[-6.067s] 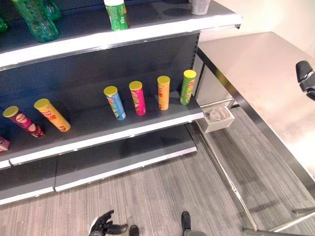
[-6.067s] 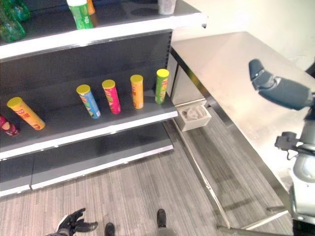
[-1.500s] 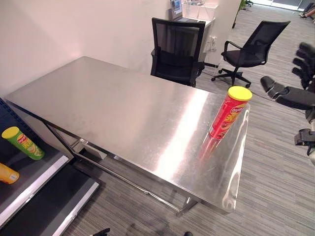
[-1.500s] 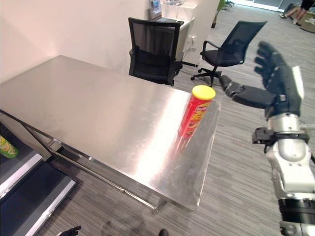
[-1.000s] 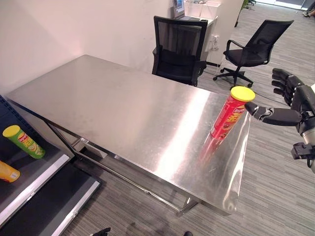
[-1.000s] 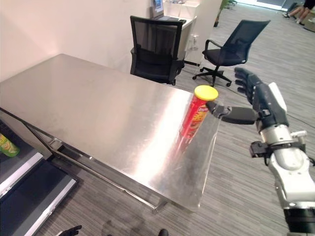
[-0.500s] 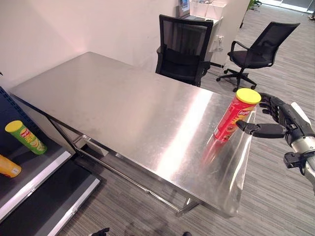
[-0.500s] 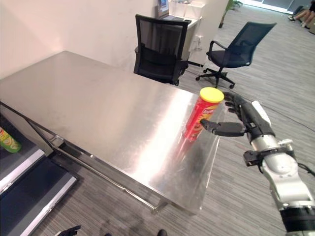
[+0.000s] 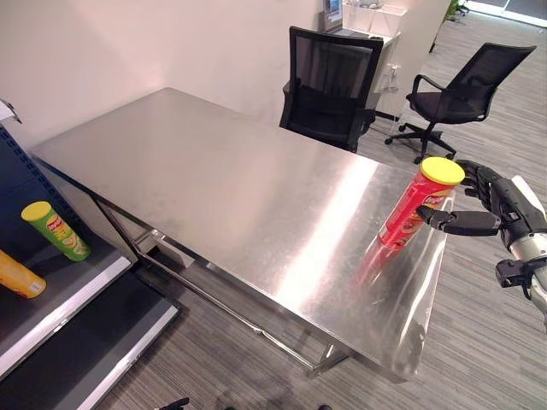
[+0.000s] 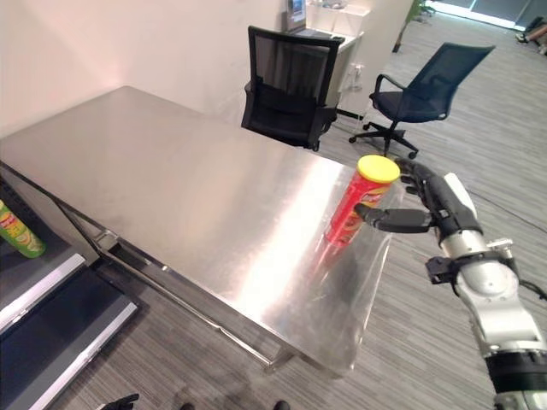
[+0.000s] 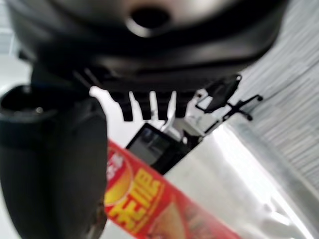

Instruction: Put the goods on the table back onto the shelves and tidy them up.

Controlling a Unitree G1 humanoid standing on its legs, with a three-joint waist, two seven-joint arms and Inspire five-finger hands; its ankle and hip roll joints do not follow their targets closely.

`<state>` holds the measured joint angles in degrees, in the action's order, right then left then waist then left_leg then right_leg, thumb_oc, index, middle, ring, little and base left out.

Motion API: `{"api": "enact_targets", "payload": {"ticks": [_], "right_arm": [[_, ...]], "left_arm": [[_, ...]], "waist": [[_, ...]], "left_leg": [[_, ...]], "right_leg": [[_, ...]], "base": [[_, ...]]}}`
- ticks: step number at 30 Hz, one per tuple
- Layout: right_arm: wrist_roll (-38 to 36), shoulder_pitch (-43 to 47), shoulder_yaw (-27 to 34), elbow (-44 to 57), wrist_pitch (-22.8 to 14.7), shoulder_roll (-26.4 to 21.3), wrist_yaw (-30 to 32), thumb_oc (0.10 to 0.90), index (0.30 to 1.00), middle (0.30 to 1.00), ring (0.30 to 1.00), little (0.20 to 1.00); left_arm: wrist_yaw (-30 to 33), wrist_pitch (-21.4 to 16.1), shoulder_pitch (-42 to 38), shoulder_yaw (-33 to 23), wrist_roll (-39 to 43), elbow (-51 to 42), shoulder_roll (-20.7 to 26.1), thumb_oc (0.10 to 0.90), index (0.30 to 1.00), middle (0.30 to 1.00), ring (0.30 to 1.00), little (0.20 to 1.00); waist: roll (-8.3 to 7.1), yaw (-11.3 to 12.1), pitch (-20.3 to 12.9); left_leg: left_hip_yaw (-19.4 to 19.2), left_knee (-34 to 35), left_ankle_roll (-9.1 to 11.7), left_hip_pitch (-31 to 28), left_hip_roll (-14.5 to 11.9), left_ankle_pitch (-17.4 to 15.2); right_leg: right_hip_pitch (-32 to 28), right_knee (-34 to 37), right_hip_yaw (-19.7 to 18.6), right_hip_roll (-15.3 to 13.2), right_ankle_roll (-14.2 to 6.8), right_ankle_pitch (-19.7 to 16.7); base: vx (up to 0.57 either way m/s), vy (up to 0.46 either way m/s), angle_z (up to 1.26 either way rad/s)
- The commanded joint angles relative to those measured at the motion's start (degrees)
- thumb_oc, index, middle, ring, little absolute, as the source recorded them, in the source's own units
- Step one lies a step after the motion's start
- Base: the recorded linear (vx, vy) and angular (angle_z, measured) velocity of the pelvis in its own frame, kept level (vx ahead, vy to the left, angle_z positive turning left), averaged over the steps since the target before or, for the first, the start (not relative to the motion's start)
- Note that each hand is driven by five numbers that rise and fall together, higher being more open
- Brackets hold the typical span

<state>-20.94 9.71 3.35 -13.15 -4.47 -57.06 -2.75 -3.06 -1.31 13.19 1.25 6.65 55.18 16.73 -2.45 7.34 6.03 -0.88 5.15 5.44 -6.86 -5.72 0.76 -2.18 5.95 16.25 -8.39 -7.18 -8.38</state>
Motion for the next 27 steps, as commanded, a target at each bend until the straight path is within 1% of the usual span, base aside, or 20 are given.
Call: {"api": "enact_targets", "payload": {"ticks": [1,11,27], "right_arm": [[-3.0,11.0,0.5,0.5,-4.0,-3.4,3.1,0.800,0.900,0.900,0.900,0.900],[-2.6,13.3,-1.7,-1.0,-3.9,-4.2,2.9,0.800,0.900,0.900,0.900,0.900],[-0.8,13.2,-3.4,-2.3,-3.4,-5.8,2.0,0.800,0.900,0.900,0.900,0.900]], "left_arm": [[0.1,-1.8,-2.0,3.2,-0.4,0.4,3.6,0.800,0.900,0.900,0.900,0.900],[0.2,-1.8,-1.9,3.6,-0.3,0.7,3.5,0.800,0.900,0.900,0.900,0.900],[0.4,-1.8,-1.8,3.5,-0.5,0.7,3.6,0.800,0.900,0.900,0.900,0.900]], "waist": [[-2.12,1.7,-2.1],[-2.34,2.3,-2.0],[-2.57,2.4,-1.7]], "left_leg": [[-4.2,-0.1,0.9,2.2,-0.6,-2.3],[-3.8,-0.1,1.0,2.2,-0.6,-2.3],[-3.6,-0.1,1.0,2.1,-0.6,-2.3]], "right_leg": [[-4.7,-0.9,5.1,-3.9,-4.1,5.8],[-5.2,-0.9,6.0,-4.1,-4.1,5.8],[-5.3,-0.9,6.4,-4.2,-4.2,5.8]], "base": [[0.01,-0.004,0.06],[0.00,-0.002,0.04],[0.00,-0.001,0.01]]}}
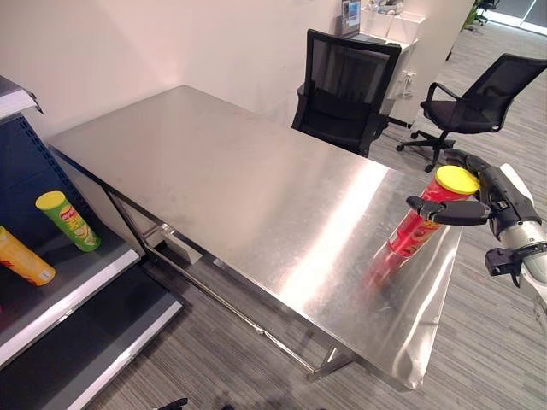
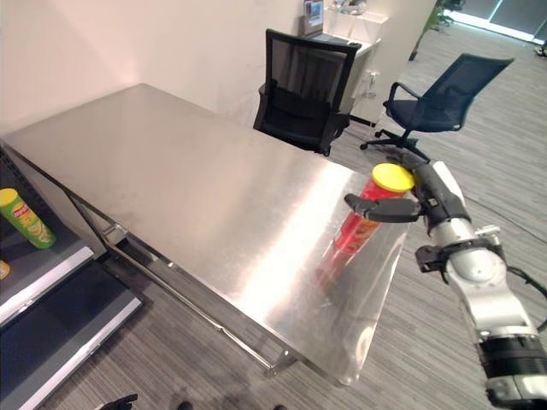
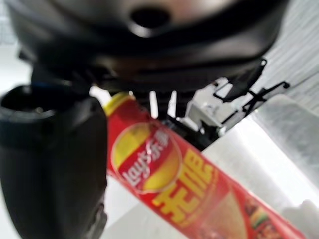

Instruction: Put the goods on the table back onto the shelves and tidy them up.

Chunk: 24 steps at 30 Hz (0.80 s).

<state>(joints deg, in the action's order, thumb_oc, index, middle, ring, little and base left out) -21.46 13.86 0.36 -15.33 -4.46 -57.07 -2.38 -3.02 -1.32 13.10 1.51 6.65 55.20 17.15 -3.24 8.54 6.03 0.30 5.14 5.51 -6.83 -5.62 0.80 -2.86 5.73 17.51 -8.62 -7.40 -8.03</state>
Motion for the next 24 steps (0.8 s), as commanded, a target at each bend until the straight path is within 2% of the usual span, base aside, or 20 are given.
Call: {"api": "enact_targets", "payload": {"ticks": [1,2,4,5,11,24], "right_arm": [[-0.2,9.1,-0.7,-0.3,-3.4,-5.9,1.6,0.800,0.900,0.900,0.900,0.900],[-0.2,9.2,-0.8,-0.4,-3.3,-6.1,1.5,0.712,0.768,0.768,0.768,0.768],[-0.3,8.9,-1.1,-0.6,-3.2,-6.3,1.1,0.477,0.415,0.415,0.415,0.415],[-0.2,9.1,-1.5,-0.8,-3.2,-6.6,1.0,0.400,0.300,0.300,0.300,0.300],[-0.6,8.7,-2.1,-0.8,-3.0,-7.6,0.2,0.400,0.300,0.300,0.300,0.300],[3.8,9.4,3.3,1.7,-3.3,-3.0,6.3,0.400,0.300,0.300,0.300,0.300]], "left_arm": [[0.4,-1.9,-1.8,3.3,-0.5,0.7,3.2,0.800,0.900,0.900,0.900,0.900],[0.4,-1.9,-1.8,3.3,-0.5,0.8,3.2,0.800,0.900,0.900,0.900,0.900],[0.3,-2.0,-1.7,3.3,-0.4,0.7,3.2,0.800,0.900,0.900,0.900,0.900],[0.3,-1.9,-1.7,3.4,-0.4,0.6,3.3,0.800,0.900,0.900,0.900,0.900],[0.4,-2.0,-1.8,3.3,-0.6,0.7,3.3,0.800,0.900,0.900,0.900,0.900],[1.4,-1.3,-1.6,2.0,0.1,0.3,3.4,0.800,0.900,0.900,0.900,0.900]], "waist": [[-1.81,1.2,-1.7],[-1.83,1.2,-1.7],[-1.87,1.1,-1.7],[-1.89,1.2,-1.7],[-1.88,0.9,-1.7],[-0.90,1.2,-2.1]], "left_leg": [[-4.8,-0.1,0.9,2.1,-0.7,-2.4],[-4.9,-0.1,0.9,2.1,-0.7,-2.4],[-4.9,-0.1,0.9,2.1,-0.7,-2.4],[-4.9,-0.1,0.9,2.1,-0.7,-2.3],[-5.0,-0.1,1.0,2.1,-0.8,-2.4],[-4.7,-0.1,0.8,2.0,-0.7,-2.5]], "right_leg": [[-4.6,-0.7,5.1,-4.0,-4.0,5.4],[-4.6,-0.7,5.1,-4.0,-4.0,5.4],[-4.6,-0.7,5.1,-4.0,-4.0,5.4],[-4.6,-0.7,5.1,-4.0,-4.0,5.4],[-4.4,-0.7,5.1,-4.0,-4.0,5.4],[-4.9,-0.7,5.6,-4.3,-4.0,5.5]], "base": [[0.00,0.000,0.00],[0.00,0.000,0.00],[0.00,0.000,0.00],[0.00,0.000,0.00],[0.00,0.000,0.00],[0.00,-0.003,0.00]]}}
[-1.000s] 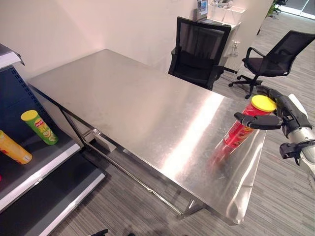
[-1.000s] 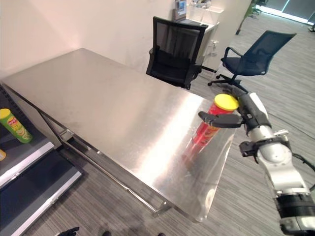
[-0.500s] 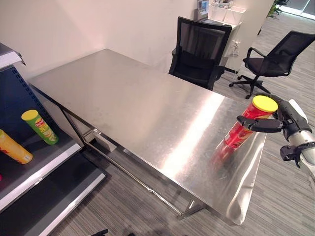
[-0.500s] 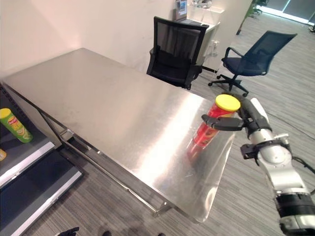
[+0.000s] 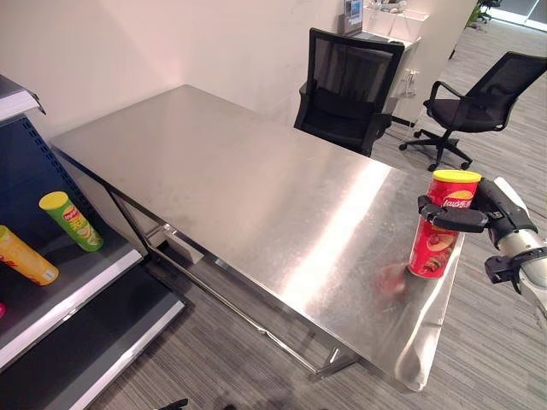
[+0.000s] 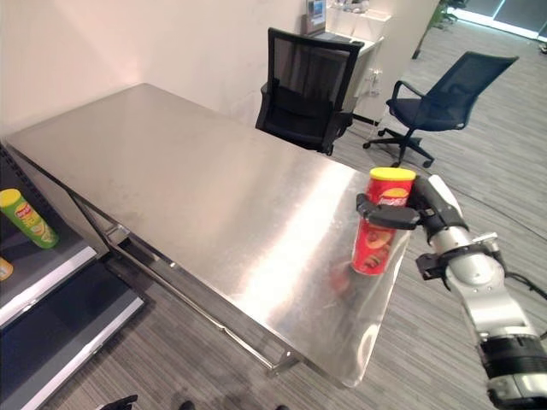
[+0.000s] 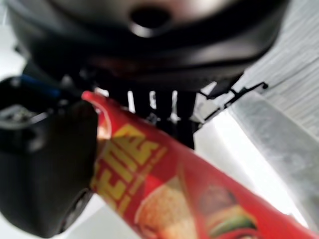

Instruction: Put the goods on the table back onto the shelves and tidy them up.

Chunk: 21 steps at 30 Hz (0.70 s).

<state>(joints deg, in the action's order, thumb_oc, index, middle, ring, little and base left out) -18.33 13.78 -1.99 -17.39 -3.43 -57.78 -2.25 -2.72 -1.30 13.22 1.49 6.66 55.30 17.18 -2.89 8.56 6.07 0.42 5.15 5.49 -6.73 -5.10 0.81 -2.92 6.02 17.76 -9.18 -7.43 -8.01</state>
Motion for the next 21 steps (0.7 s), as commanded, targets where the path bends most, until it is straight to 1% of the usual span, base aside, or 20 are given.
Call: {"api": "enact_targets", "payload": {"ticks": [1,3,6,7,8,9,10,11,12,13,15,16,17,18,19,20,21], "right_arm": [[1.1,10.1,6.9,6.3,-5.1,-1.1,7.8,0.400,0.300,0.300,0.300,0.300],[1.4,10.6,8.1,9.2,-5.9,0.5,9.2,0.400,0.300,0.300,0.300,0.300],[2.2,12.3,9.0,13.8,-7.3,3.5,11.5,0.400,0.300,0.300,0.300,0.300],[2.2,12.3,9.1,13.9,-7.3,3.6,11.6,0.400,0.300,0.300,0.300,0.300],[3.1,13.7,8.8,15.9,-8.1,5.0,12.5,0.400,0.300,0.300,0.300,0.300],[3.4,14.6,8.6,17.1,-8.4,5.8,13.2,0.400,0.300,0.300,0.300,0.300],[3.5,14.6,8.7,17.2,-8.3,5.8,13.3,0.400,0.300,0.300,0.300,0.300],[3.5,15.9,8.5,18.6,-9.2,6.9,14.2,0.400,0.300,0.300,0.300,0.300],[4.1,17.8,8.3,21.5,-10.6,9.8,15.8,0.400,0.300,0.300,0.300,0.300],[4.0,19.7,7.4,23.0,-11.2,11.5,16.2,0.400,0.300,0.300,0.300,0.300],[4.2,20.9,6.5,24.1,-11.6,12.3,16.9,0.400,0.300,0.300,0.300,0.300],[4.4,21.2,6.6,24.6,-11.6,12.0,17.3,0.400,0.300,0.300,0.300,0.300],[4.9,21.4,6.7,25.3,-11.2,11.5,17.5,0.400,0.300,0.300,0.300,0.300],[5.5,21.3,6.5,25.8,-11.0,11.3,17.9,0.400,0.300,0.300,0.300,0.300],[6.4,21.4,6.2,26.4,-10.6,10.7,18.2,0.400,0.300,0.300,0.300,0.300],[6.9,21.5,5.7,26.8,-10.0,10.2,18.0,0.400,0.300,0.300,0.300,0.300],[7.1,21.3,5.8,27.3,-9.8,10.1,17.8,0.400,0.300,0.300,0.300,0.300]], "left_arm": [[1.4,-1.3,-1.8,1.6,0.2,0.0,3.4,0.800,0.900,0.900,0.900,0.900],[1.7,-1.2,-2.1,1.2,0.3,-0.1,3.5,0.800,0.900,0.900,0.900,0.900],[2.0,-1.2,-2.2,1.2,0.6,-0.9,3.6,0.800,0.900,0.900,0.900,0.900],[2.0,-1.2,-2.2,1.2,0.6,-0.9,3.6,0.800,0.900,0.900,0.900,0.900],[2.0,-1.2,-2.5,1.6,0.7,-1.0,3.6,0.800,0.900,0.900,0.900,0.900],[2.1,-1.3,-2.6,1.8,0.8,-1.2,3.7,0.800,0.900,0.900,0.900,0.900],[2.1,-1.2,-2.7,1.8,0.8,-1.3,3.6,0.800,0.900,0.900,0.900,0.900],[2.3,-1.3,-2.9,2.3,0.9,-2.0,3.8,0.800,0.900,0.900,0.900,0.900],[2.4,-1.4,-2.4,2.4,1.4,-3.4,3.6,0.800,0.900,0.900,0.900,0.900],[2.7,-1.3,-1.7,2.3,2.4,-3.4,3.0,0.800,0.900,0.900,0.900,0.900],[3.1,-1.1,-1.5,2.2,3.3,-2.4,2.1,0.800,0.900,0.900,0.900,0.900],[3.6,-1.0,-1.7,1.9,3.9,-1.9,1.7,0.800,0.900,0.900,0.900,0.900],[3.6,-0.9,-1.7,1.8,4.4,-1.7,1.1,0.800,0.900,0.900,0.900,0.900],[3.7,-0.8,-1.6,1.6,4.4,-1.5,0.6,0.800,0.900,0.900,0.900,0.900],[3.9,-0.8,-1.3,1.0,4.7,-1.8,0.2,0.800,0.900,0.900,0.900,0.900],[3.9,-0.7,-0.8,0.5,5.0,-2.0,-0.2,0.800,0.900,0.900,0.900,0.900],[4.0,-0.6,-0.4,0.0,5.0,-1.9,-0.5,0.800,0.900,0.900,0.900,0.900]], "waist": [[-0.94,1.3,-2.3],[-0.75,1.8,-2.4],[-0.26,3.1,-2.6],[-0.37,2.9,-2.7],[-0.05,4.1,-2.8],[0.24,4.6,-2.7],[0.17,4.4,-2.8],[0.48,5.4,-2.5],[1.46,7.5,-2.0],[2.45,9.5,-1.6],[3.63,11.4,-0.8],[3.82,11.8,-0.3],[4.02,11.3,0.2],[3.92,10.7,0.5],[3.69,10.2,0.6],[3.73,10.0,0.6],[3.84,9.8,0.6]], "left_leg": [[-4.7,-0.1,0.9,1.9,-1.2,-2.4],[-4.4,-0.1,1.1,2.1,-1.4,-2.3],[-3.3,-0.1,1.9,2.5,-2.1,-1.7],[-3.1,-0.1,1.8,2.9,-2.0,-1.4],[-2.1,-0.1,2.5,3.4,-2.6,-0.6],[-1.2,-0.1,3.1,3.7,-3.1,-0.3],[-1.0,-0.1,3.0,4.1,-3.0,0.1],[0.3,-0.1,3.6,4.6,-3.6,1.0],[2.9,-0.5,4.8,6.0,-4.8,2.5],[5.3,-0.4,5.6,7.5,-5.4,4.3],[7.4,-0.3,6.9,10.0,-5.7,7.0],[6.7,-0.4,7.9,11.7,-6.4,7.7],[4.4,-0.5,8.3,13.1,-6.8,8.9],[0.2,-0.7,8.1,13.5,-8.0,9.4],[-3.8,-1.2,7.3,12.9,-9.1,9.4],[-5.2,-2.9,7.1,12.0,-9.9,8.2],[-4.8,-4.4,7.0,11.0,-10.1,6.9]], "right_leg": [[-4.8,-1.0,5.5,-3.7,-3.9,5.6],[-5.0,-1.0,5.6,-3.6,-3.8,5.7],[-5.6,-1.0,6.8,-3.0,-3.4,6.7],[-5.4,-1.0,7.0,-3.1,-3.4,6.5],[-5.8,-1.0,7.8,-2.5,-2.8,7.3],[-6.2,-1.0,8.4,-1.9,-2.4,8.1],[-6.0,-1.0,8.6,-2.0,-2.4,7.9],[-6.3,-1.0,9.3,-1.2,-1.8,8.7],[-7.0,-1.0,10.3,0.7,-0.6,10.7],[-7.4,-1.0,11.6,1.7,0.2,11.9],[-7.4,-1.0,13.7,2.3,0.8,12.8],[-8.2,-1.0,14.4,2.6,0.9,14.5],[-8.1,-1.0,15.8,2.2,0.8,14.5],[-7.8,-1.0,17.2,1.7,0.8,14.3],[-7.2,-1.0,18.0,1.0,0.7,13.6],[-6.6,-1.0,18.6,0.5,0.7,13.0],[-6.2,-1.0,18.8,0.1,0.8,12.5]], "base": [[-0.01,-0.056,0.03],[-0.02,-0.075,0.05],[-0.02,-0.106,0.13],[-0.04,-0.150,0.37],[-0.05,-0.166,0.40],[-0.05,-0.166,0.46],[-0.05,-0.157,0.68],[-0.09,-0.277,0.74],[-0.13,-0.405,0.80],[-0.15,-0.365,0.69],[-0.12,-0.192,0.78],[-0.11,-0.106,0.71],[-0.13,-0.056,2.03],[-0.21,0.055,2.13],[-0.23,0.058,1.91],[-0.20,0.064,0.40],[-0.18,0.060,0.15]]}}
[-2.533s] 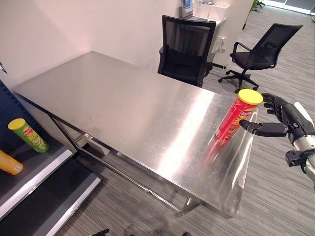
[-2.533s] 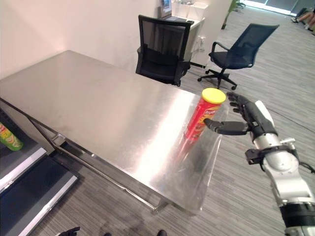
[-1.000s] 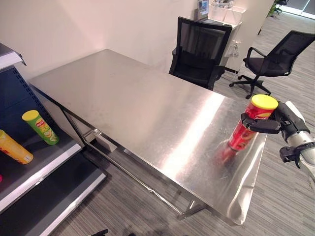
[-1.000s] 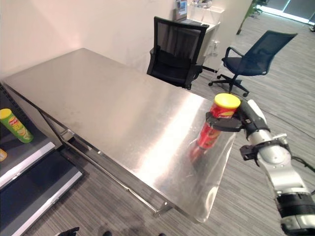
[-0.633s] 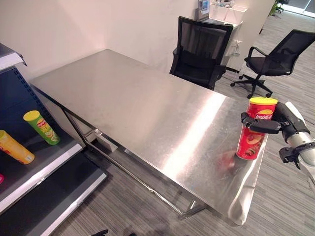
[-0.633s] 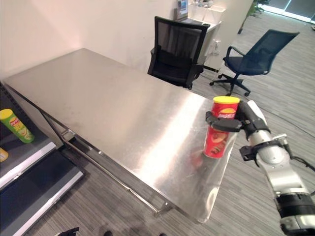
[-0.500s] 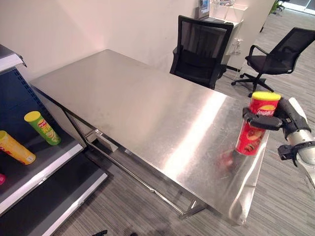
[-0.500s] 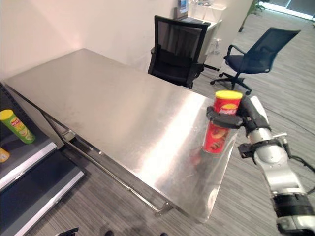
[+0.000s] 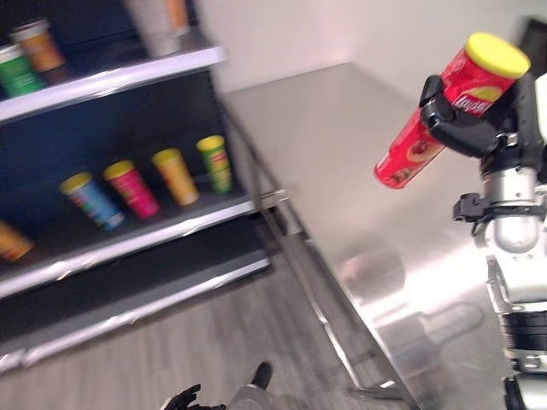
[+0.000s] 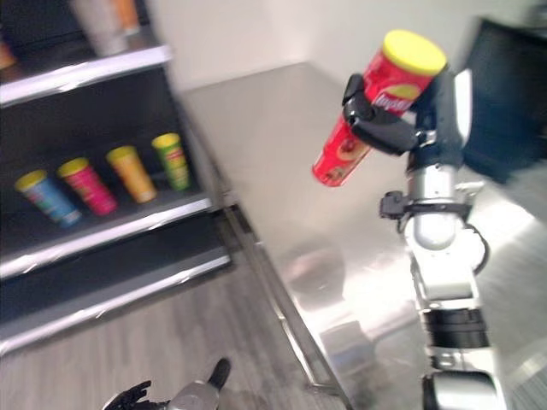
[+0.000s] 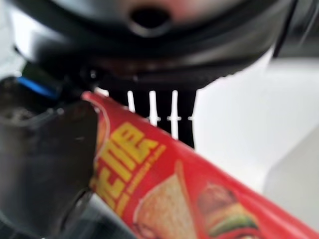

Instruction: Put the goods on the table back onto the shelves and tidy them up.

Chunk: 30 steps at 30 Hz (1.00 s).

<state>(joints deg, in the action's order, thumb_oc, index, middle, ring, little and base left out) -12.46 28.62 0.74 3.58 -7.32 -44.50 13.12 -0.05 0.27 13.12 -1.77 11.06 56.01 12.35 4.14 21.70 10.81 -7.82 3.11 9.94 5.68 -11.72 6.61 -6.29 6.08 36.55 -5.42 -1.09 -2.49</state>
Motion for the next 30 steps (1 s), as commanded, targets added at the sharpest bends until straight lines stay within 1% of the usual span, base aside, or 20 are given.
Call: {"api": "enact_targets", "payload": {"ticks": [1,2,3,5,7,8,10,14,15,16,19,20,21,22,24,25,26,27,28,30], "right_arm": [[1.5,5.9,3.5,6.6,-5.8,-3.3,2.4,0.400,0.300,0.300,0.300,0.300],[1.6,5.4,3.9,6.9,-5.8,-3.4,2.2,0.400,0.300,0.300,0.300,0.300],[1.3,3.7,5.5,8.0,-6.1,-3.8,2.0,0.400,0.300,0.300,0.300,0.300],[1.2,2.2,6.6,9.1,-6.0,-4.0,1.3,0.400,0.300,0.300,0.300,0.300],[0.8,1.6,7.4,9.7,-5.8,-4.1,0.9,0.400,0.300,0.300,0.300,0.300],[0.4,0.9,8.5,10.1,-5.4,-4.3,0.5,0.400,0.300,0.300,0.300,0.300],[0.4,0.2,9.1,10.3,-5.1,-4.4,0.5,0.400,0.300,0.300,0.300,0.300],[1.8,-2.6,12.5,11.6,-4.4,-2.9,0.8,0.400,0.300,0.300,0.300,0.300],[2.8,-3.1,13.3,12.0,-4.3,-2.5,1.3,0.400,0.300,0.300,0.300,0.300],[4.6,-4.2,14.6,12.8,-3.8,-1.6,2.1,0.400,0.300,0.300,0.300,0.300],[6.7,-5.9,15.9,13.2,-2.8,0.0,2.7,0.400,0.300,0.300,0.300,0.300],[6.8,-6.0,16.0,13.3,-2.7,0.1,2.8,0.400,0.300,0.300,0.300,0.300],[7.3,-6.9,16.2,13.2,-2.5,1.0,2.9,0.400,0.300,0.300,0.300,0.300],[7.3,-6.9,16.3,13.3,-2.5,1.2,2.9,0.400,0.300,0.300,0.300,0.300],[7.1,-8.3,16.8,13.7,-2.8,1.1,2.5,0.400,0.300,0.300,0.300,0.300],[7.1,-8.4,16.9,13.7,-2.8,1.1,2.5,0.400,0.300,0.300,0.300,0.300],[6.8,-8.8,17.1,14.2,-3.1,1.1,2.1,0.400,0.300,0.300,0.300,0.300],[6.3,-9.4,17.6,14.5,-3.6,0.6,1.8,0.400,0.300,0.300,0.300,0.300],[6.3,-9.4,17.6,14.5,-3.6,0.6,1.8,0.400,0.300,0.300,0.300,0.300],[5.4,-9.7,17.4,14.3,-4.1,0.3,1.6,0.400,0.300,0.300,0.300,0.300]], "left_arm": [[1.4,-2.3,-0.3,2.9,0.4,-2.1,4.3,0.800,0.900,0.900,0.900,0.900],[1.4,-2.2,-0.3,2.8,0.2,-1.4,4.2,0.800,0.900,0.900,0.900,0.900],[1.3,-2.0,-0.4,2.7,-0.5,-1.4,4.2,0.800,0.900,0.900,0.900,0.900],[1.1,-1.8,-0.4,3.0,-1.3,-2.3,4.5,0.800,0.900,0.900,0.900,0.900],[1.1,-1.9,-0.7,3.2,-1.9,-2.6,4.7,0.800,0.900,0.900,0.900,0.900],[1.2,-2.0,-1.0,3.9,-2.3,-3.9,5.0,0.800,0.900,0.900,0.900,0.900],[1.0,-1.8,-0.9,4.1,-2.3,-4.5,4.9,0.800,0.900,0.900,0.900,0.900],[0.5,-1.7,-1.5,5.5,-5.1,-5.6,5.8,0.800,0.900,0.900,0.900,0.900],[0.4,-1.9,-1.9,6.0,-5.9,-5.7,6.3,0.800,0.900,0.900,0.900,0.900],[0.5,-1.9,-2.1,5.9,-6.8,-6.2,7.2,0.800,0.900,0.900,0.900,0.900],[0.8,-1.8,-1.5,4.8,-7.9,-5.9,7.8,0.800,0.900,0.900,0.900,0.900],[0.8,-1.8,-1.5,4.8,-8.0,-6.0,7.9,0.800,0.900,0.900,0.900,0.900],[0.9,-1.9,-1.2,4.8,-8.6,-5.5,8.4,0.800,0.900,0.900,0.900,0.900],[0.9,-1.9,-1.2,4.7,-8.6,-5.4,8.4,0.800,0.900,0.900,0.900,0.900],[0.6,-1.8,-1.0,4.8,-8.1,-6.3,9.2,0.800,0.900,0.900,0.900,0.900],[0.6,-1.8,-1.0,4.8,-8.1,-6.4,9.2,0.800,0.900,0.900,0.900,0.900],[0.3,-1.7,-0.6,4.7,-7.8,-6.9,9.4,0.800,0.900,0.900,0.900,0.900],[0.3,-1.6,-0.8,5.1,-7.7,-6.5,9.5,0.800,0.900,0.900,0.900,0.900],[0.3,-1.6,-0.8,5.1,-7.7,-6.5,9.5,0.800,0.900,0.900,0.900,0.900],[0.1,-1.7,-0.9,5.2,-6.9,-6.7,9.4,0.800,0.900,0.900,0.900,0.900]], "waist": [[-3.14,-3.8,-4.4],[-3.09,-4.4,-4.6],[-3.05,-6.7,-5.2],[-2.83,-8.6,-5.8],[-2.51,-10.0,-6.2],[-1.69,-11.8,-6.7],[-1.33,-12.4,-7.3],[-1.13,-13.1,-8.3],[-1.37,-13.1,-8.2],[-2.33,-12.4,-7.7],[-3.13,-11.8,-7.0],[-3.29,-11.9,-7.0],[-3.00,-12.5,-5.8],[-3.28,-12.5,-5.8],[-2.99,-14.7,-4.7],[-3.22,-14.5,-4.5],[-3.28,-15.1,-4.4],[-3.14,-16.3,-4.2],[-3.13,-16.1,-4.3],[-3.96,-15.9,-4.5]], "left_leg": [[3.7,-4.0,2.4,-2.6,-3.8,0.0],[3.1,-5.2,2.3,-3.8,-4.5,-0.6],[-0.5,-8.2,2.1,-7.3,-6.9,-1.0],[-2.6,-9.6,2.2,-10.7,-8.4,-1.2],[-2.6,-9.8,2.6,-12.6,-8.6,-1.2],[-2.4,-8.7,2.6,-14.2,-8.1,-2.5],[-3.2,-7.2,2.1,-14.9,-7.3,-4.3],[-5.6,-1.5,-0.1,-16.4,-3.0,-11.1],[-5.9,-0.3,-0.7,-16.7,-1.4,-12.1],[-5.8,1.4,-2.5,-16.8,1.9,-12.9],[-5.5,1.9,-4.1,-16.1,5.3,-14.4],[-5.5,1.9,-4.2,-16.1,5.5,-14.4],[-4.4,1.9,-4.7,-15.2,5.8,-14.0],[-4.5,1.9,-4.8,-15.1,6.1,-13.9],[-2.2,1.9,-6.3,-13.9,6.8,-12.3],[-2.9,1.9,-6.5,-13.5,7.1,-11.5],[-2.3,1.9,-7.0,-13.0,7.4,-10.8],[-0.4,1.6,-8.1,-11.8,8.0,-9.0],[-0.5,1.7,-8.0,-11.6,7.9,-8.8],[1.1,1.3,-8.2,-10.7,8.8,-8.0]], "right_leg": [[-2.6,-1.1,0.7,-4.1,-5.5,6.3],[-2.3,-1.1,1.5,-4.6,-5.4,5.9],[-1.1,-1.5,3.7,-5.9,-5.2,4.6],[0.1,-1.8,5.4,-7.3,-5.5,3.0],[0.8,-2.5,6.2,-8.3,-6.0,2.1],[2.1,-4.0,6.5,-10.2,-6.8,0.8],[2.5,-4.6,7.0,-11.5,-7.6,-0.1],[3.5,-6.0,8.0,-17.5,-11.3,-5.8],[3.9,-6.3,8.4,-19.2,-12.5,-7.6],[4.6,-6.5,8.4,-22.2,-13.6,-10.5],[5.0,-7.3,8.2,-24.6,-13.9,-12.2],[5.0,-7.4,8.2,-24.9,-13.9,-12.3],[6.3,-10.1,4.7,-24.5,-13.9,-13.0],[6.7,-10.6,4.5,-24.9,-13.9,-12.9],[7.5,-16.6,-4.6,-20.3,-13.5,-6.2],[8.2,-17.4,-4.0,-20.9,-12.9,-6.4],[8.2,-18.9,-7.8,-18.1,-12.0,-2.4],[8.4,-22.7,-15.0,-10.6,-10.6,4.2],[8.7,-22.9,-15.1,-10.5,-10.4,4.2],[6.3,-20.1,-19.8,-4.4,-8.0,8.4]], "base": [[-0.16,0.071,0.21],[-0.26,0.162,0.54],[-0.28,0.215,0.85],[-0.22,0.239,0.99],[-0.12,0.223,0.86],[-0.11,0.288,0.72],[-0.08,0.252,0.25],[-0.08,0.360,0.40],[-0.18,0.446,0.64],[-0.22,0.454,0.54],[-0.17,0.272,0.03],[-0.16,0.148,0.05],[-0.12,0.087,0.03],[-0.20,0.163,0.28],[-0.18,0.144,0.58],[-0.16,0.087,0.46],[-0.20,0.064,0.09],[-0.15,0.059,-0.05],[-0.12,0.015,0.41],[-0.03,-0.128,0.54]]}}
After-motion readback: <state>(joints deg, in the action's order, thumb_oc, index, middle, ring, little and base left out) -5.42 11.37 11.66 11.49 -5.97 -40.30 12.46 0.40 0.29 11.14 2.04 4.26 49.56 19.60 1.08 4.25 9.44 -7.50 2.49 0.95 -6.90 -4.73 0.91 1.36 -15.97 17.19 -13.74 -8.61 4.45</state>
